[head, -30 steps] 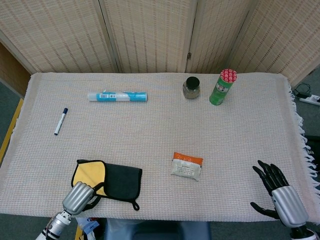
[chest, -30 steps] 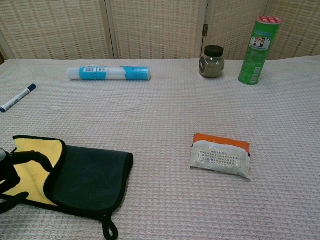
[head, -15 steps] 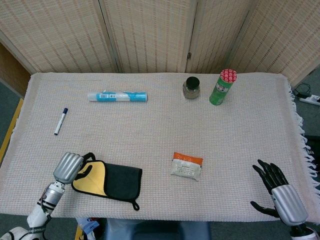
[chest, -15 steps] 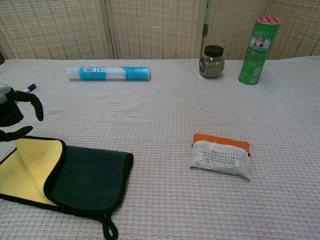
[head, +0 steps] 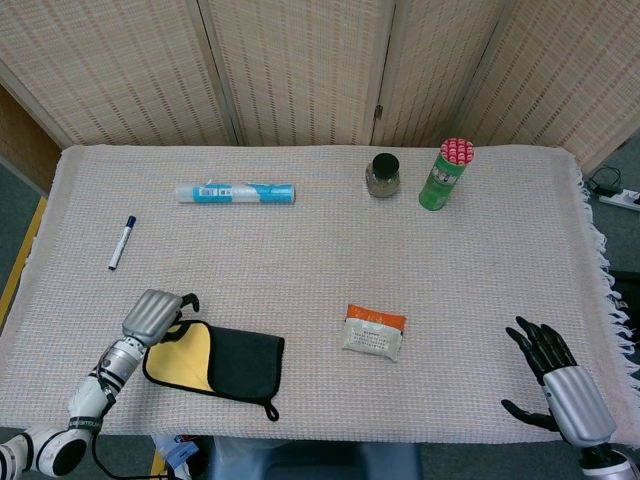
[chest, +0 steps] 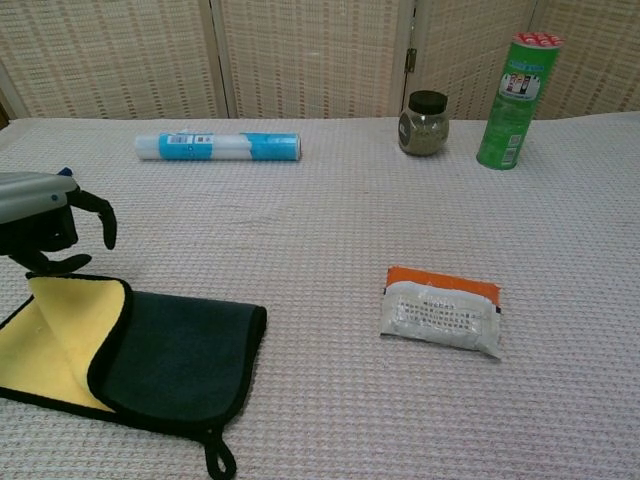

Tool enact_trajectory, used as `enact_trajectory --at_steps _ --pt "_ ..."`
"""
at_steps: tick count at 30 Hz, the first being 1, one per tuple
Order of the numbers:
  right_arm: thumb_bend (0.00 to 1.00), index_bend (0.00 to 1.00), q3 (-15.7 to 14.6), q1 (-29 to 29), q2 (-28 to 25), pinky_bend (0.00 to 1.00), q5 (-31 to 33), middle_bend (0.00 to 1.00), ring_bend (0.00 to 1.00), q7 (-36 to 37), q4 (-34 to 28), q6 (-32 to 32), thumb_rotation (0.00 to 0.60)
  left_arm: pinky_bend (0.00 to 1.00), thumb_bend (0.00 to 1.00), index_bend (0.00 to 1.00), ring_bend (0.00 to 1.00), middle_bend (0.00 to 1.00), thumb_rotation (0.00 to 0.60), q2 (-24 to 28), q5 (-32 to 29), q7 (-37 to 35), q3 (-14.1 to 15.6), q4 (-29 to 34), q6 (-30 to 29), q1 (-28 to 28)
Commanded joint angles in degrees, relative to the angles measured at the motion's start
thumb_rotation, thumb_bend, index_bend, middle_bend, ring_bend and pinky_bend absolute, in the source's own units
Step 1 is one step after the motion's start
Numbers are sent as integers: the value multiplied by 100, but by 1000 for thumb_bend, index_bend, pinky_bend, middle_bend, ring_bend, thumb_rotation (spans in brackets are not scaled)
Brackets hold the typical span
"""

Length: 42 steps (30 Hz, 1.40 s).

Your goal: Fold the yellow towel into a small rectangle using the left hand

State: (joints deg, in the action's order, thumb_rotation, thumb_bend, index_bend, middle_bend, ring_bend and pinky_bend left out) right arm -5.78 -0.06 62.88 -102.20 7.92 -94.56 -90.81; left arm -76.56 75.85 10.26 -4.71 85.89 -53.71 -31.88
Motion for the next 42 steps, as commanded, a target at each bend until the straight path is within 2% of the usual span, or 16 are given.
enact_trajectory --at_steps 1,15,42 --pt "205 0 1 3 -4 0 13 0 0 13 3 8 600 1000 493 454 1000 1000 600 -66 -87 195 21 70 125 -112" --pt "206 0 -4 -21 -71 0 -21 0 0 192 23 -114 600 1000 493 444 1000 1000 600 -554 -372 703 95 -332 434 -416" --pt "205 0 13 -29 -74 0 36 0 0 176 14 -85 600 1000 493 493 1000 1000 600 -460 -426 849 289 -456 363 -446"
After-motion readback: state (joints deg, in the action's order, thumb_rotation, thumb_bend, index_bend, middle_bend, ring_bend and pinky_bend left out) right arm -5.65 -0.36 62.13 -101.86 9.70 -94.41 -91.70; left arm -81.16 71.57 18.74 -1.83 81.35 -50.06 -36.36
